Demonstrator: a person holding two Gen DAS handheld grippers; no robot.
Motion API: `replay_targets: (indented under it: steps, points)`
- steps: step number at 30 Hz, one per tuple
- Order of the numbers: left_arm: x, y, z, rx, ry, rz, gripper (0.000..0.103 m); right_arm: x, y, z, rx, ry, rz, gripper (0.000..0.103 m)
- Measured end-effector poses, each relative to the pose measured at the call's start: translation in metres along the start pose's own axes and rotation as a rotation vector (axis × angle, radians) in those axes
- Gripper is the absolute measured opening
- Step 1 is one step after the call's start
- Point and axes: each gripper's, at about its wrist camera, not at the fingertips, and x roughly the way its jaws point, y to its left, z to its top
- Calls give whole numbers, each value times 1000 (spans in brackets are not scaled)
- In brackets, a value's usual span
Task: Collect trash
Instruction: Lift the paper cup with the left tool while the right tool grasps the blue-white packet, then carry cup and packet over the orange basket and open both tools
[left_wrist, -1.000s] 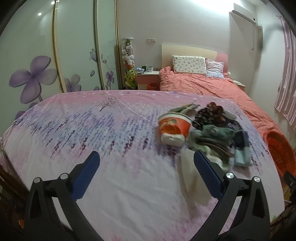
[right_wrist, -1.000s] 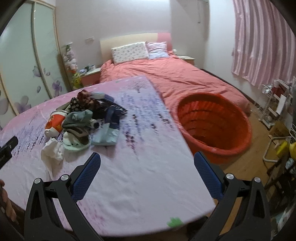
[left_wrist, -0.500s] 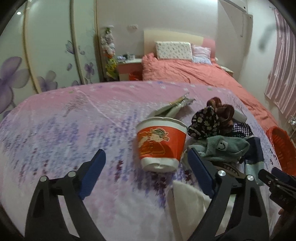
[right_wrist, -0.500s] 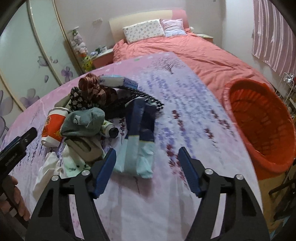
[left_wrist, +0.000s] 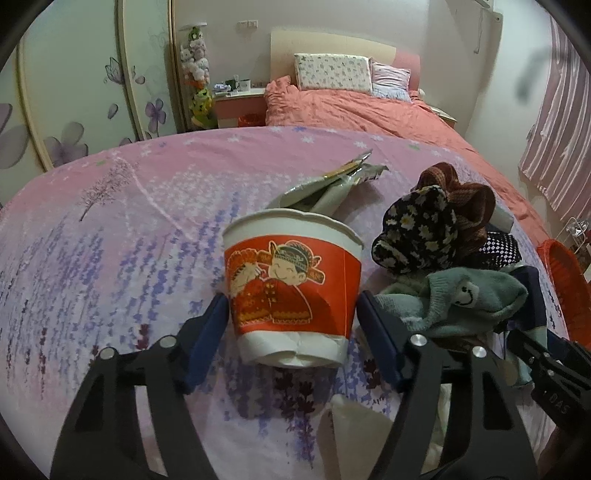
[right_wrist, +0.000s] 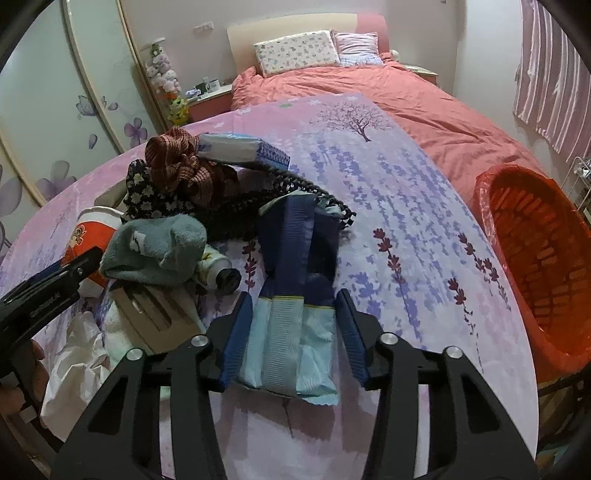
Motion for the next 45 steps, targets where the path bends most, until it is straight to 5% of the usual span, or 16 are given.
replay_targets:
  steps: [12, 26, 45]
  points:
    - [4, 1, -1, 0, -4, 6, 71, -4, -10, -1, 6, -23, 45, 30]
    - [-74, -3, -3, 19, -126, 6, 71, -52, -25, 0, 10, -133, 47, 30]
    - [-144, -132, -4, 150, -202, -223, 71, -118, -97, -5, 76, -302, -98, 30]
